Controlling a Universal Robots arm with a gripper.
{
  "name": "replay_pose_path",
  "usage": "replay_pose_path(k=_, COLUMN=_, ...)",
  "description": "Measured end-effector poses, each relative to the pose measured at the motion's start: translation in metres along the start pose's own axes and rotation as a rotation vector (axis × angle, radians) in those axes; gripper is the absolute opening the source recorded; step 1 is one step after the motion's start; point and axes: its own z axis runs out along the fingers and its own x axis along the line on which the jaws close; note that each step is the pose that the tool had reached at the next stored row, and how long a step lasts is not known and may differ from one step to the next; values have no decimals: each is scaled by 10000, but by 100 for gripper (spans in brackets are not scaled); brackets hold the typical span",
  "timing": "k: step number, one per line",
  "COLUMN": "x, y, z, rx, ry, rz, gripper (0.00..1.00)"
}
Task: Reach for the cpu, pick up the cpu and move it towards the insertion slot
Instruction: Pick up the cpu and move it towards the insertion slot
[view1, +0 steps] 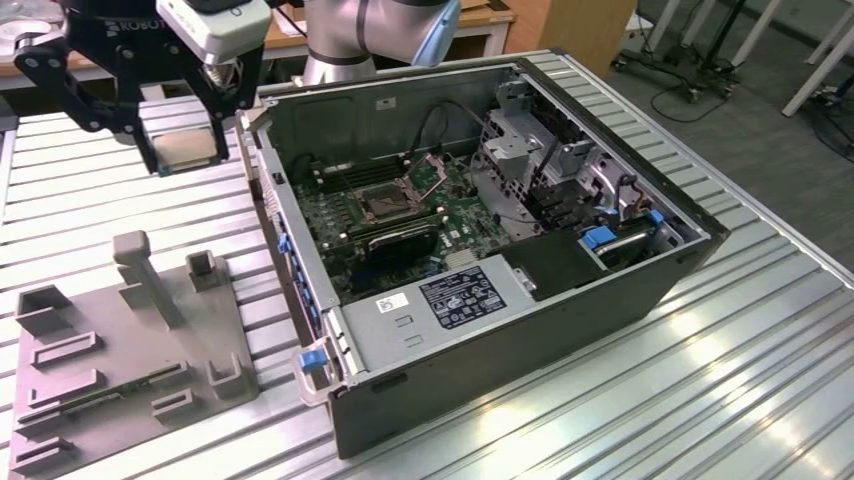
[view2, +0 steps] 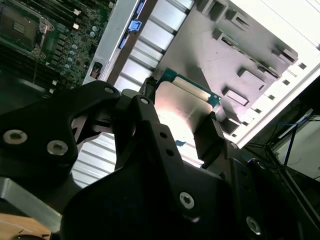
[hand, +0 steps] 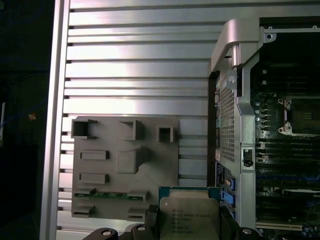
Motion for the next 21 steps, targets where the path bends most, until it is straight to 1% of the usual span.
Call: replay_pose_path(k=21, x=-77, y=-1, z=-1, rx=-1, ry=0, rz=-1, gripper=55)
